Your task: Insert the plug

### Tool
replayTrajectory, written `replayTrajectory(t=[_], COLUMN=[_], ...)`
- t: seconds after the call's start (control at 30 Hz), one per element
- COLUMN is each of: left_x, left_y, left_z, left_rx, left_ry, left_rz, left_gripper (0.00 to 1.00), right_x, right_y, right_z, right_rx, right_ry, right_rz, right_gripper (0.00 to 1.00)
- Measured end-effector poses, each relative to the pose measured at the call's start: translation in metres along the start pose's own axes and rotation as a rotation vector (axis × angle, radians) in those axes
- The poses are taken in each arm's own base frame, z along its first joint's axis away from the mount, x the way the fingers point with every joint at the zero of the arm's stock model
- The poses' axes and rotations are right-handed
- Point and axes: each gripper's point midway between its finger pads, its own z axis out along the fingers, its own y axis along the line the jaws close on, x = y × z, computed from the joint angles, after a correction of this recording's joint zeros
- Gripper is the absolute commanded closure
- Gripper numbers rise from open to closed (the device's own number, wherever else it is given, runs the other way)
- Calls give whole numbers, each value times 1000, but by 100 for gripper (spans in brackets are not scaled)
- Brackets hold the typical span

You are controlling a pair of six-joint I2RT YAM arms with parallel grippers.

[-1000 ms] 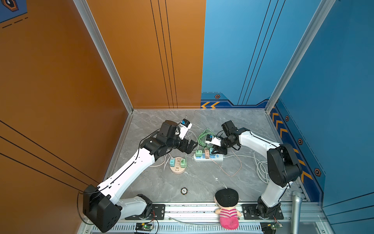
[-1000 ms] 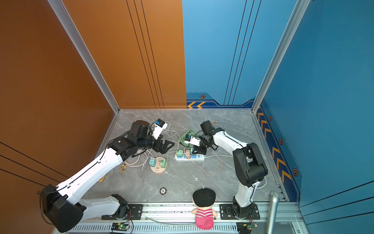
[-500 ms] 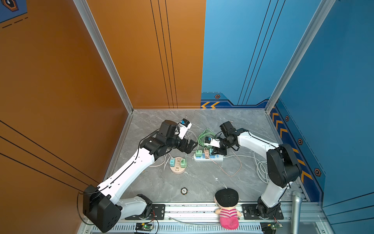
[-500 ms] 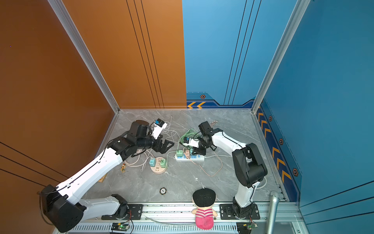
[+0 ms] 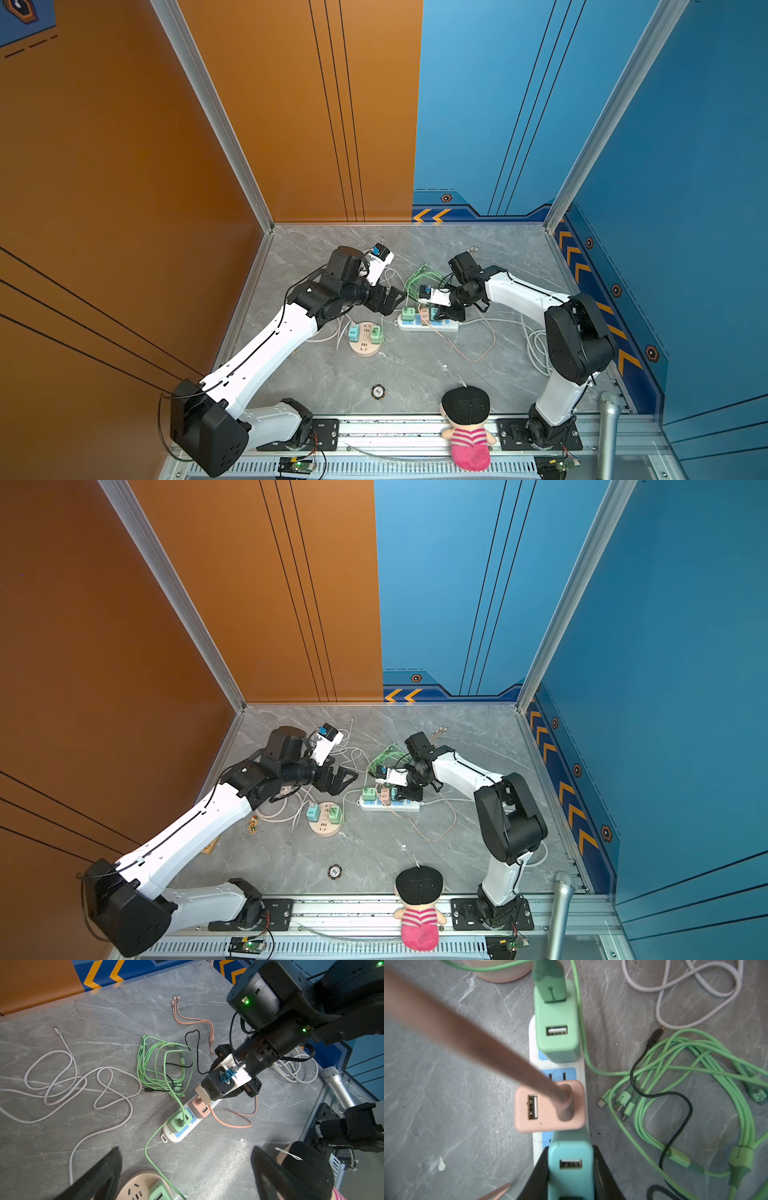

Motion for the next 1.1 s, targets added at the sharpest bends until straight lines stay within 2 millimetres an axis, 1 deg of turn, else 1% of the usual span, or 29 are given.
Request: replayTrajectory(t=[0.07,0.13,0.2,0.27,0.33,0.37,0.4,0.43,0.57,0.77,0.9,1.03,1.07,1.1], left_x=[0,0,0,0,0,0,0,0,1,2,1,-2,-3,-3], left_y=[0,-2,-4,-5,-6,-7,-7,-8,-13,-21,-26,-30,-31,-32], left_z=[0,0,0,1,1,1,1,1,2,3,1,-7,-8,-10], left_rx=[1,4,8,11,13,14,15,16,26,43,51,55,54,54], left_ry=[0,0,1,1,2,2,3,3,6,11,5,-17,-21,-24], left_rz=[0,3,5,6,8,8,9,10,18,22,28,36,39,41], left_gripper=[4,4,4,4,4,4,4,4,4,4,4,4,4,4], right_x=[1,2,3,2,2,2,6,16,20,22,23,16,14,11], right_y=[0,0,0,0,0,0,0,2,-1,6,11,14,14,15], right_z=[1,3,4,4,3,3,4,11,10,6,0,-15,-19,-25], right_rx=[-1,-7,-9,-7,-8,-7,0,-11,-8,-9,2,35,44,57], right_ry=[12,25,35,39,42,43,65,97,92,92,84,58,50,38], right_rz=[-6,-9,-13,-18,-18,-19,-21,-13,5,27,35,36,33,36], right_gripper=[78,81,81,77,66,63,62,61,58,55,52,47,45,39])
